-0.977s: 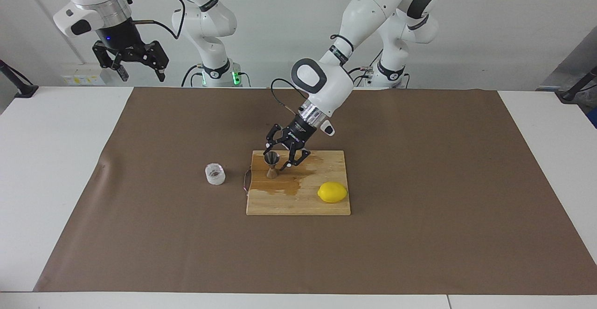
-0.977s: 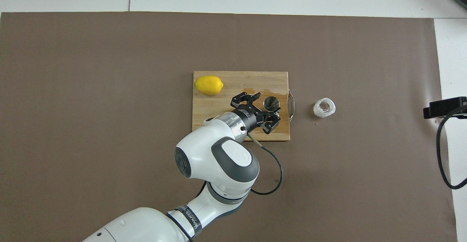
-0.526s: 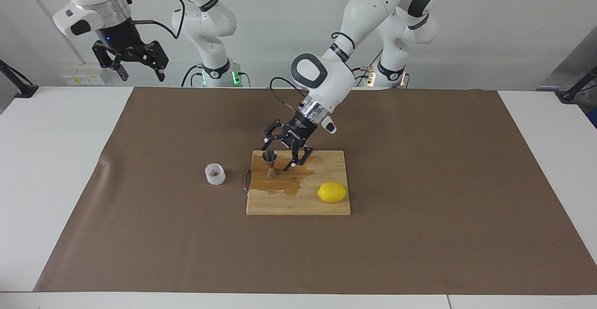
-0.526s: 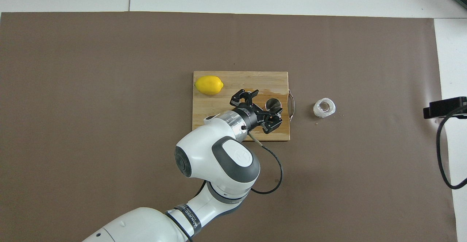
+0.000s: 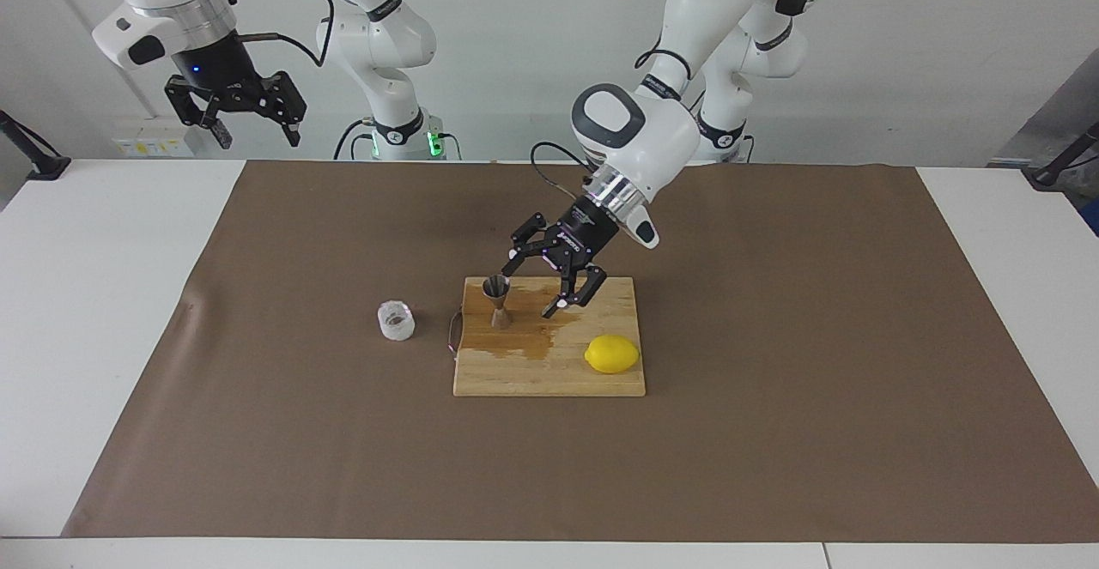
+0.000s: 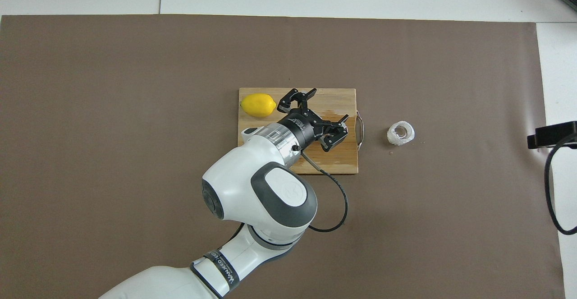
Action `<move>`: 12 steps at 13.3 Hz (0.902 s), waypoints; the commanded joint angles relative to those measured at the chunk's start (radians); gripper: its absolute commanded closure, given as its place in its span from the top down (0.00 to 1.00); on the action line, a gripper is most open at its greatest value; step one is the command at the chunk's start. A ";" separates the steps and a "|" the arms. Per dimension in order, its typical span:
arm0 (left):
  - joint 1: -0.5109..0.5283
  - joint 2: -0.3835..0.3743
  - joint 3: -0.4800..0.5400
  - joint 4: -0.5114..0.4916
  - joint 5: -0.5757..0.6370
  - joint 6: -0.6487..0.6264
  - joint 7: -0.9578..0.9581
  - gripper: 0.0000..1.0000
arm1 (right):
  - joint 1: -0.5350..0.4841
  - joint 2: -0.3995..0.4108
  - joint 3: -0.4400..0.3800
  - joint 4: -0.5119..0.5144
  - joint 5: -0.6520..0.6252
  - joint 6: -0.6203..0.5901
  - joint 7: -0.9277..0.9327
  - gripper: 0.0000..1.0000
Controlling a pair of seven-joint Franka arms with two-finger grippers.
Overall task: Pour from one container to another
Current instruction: 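Release the cup on the board while the right gripper approaches the white cup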
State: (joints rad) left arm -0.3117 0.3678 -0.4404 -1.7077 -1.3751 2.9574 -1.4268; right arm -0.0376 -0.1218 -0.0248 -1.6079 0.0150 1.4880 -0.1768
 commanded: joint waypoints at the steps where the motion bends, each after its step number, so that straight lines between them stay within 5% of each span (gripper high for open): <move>1: 0.089 -0.024 0.000 -0.023 0.217 -0.171 0.019 1.00 | -0.073 -0.016 0.000 -0.027 0.077 0.014 -0.206 1.00; 6: 0.233 -0.047 0.000 -0.023 0.776 -0.391 0.020 1.00 | -0.126 -0.018 0.000 -0.131 0.117 0.127 -0.646 1.00; 10: 0.290 -0.089 0.000 -0.015 1.199 -0.538 0.028 1.00 | -0.169 -0.003 -0.003 -0.286 0.267 0.282 -0.992 1.00; 12: 0.293 -0.109 0.000 -0.020 1.345 -0.616 0.095 1.00 | -0.215 0.072 -0.004 -0.311 0.403 0.296 -1.187 1.00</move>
State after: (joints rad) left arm -0.0263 0.2969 -0.4393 -1.7070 -0.1145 2.4112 -1.3895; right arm -0.2116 -0.0929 -0.0315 -1.8879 0.3244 1.7545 -1.2151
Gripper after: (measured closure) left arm 0.000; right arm 0.000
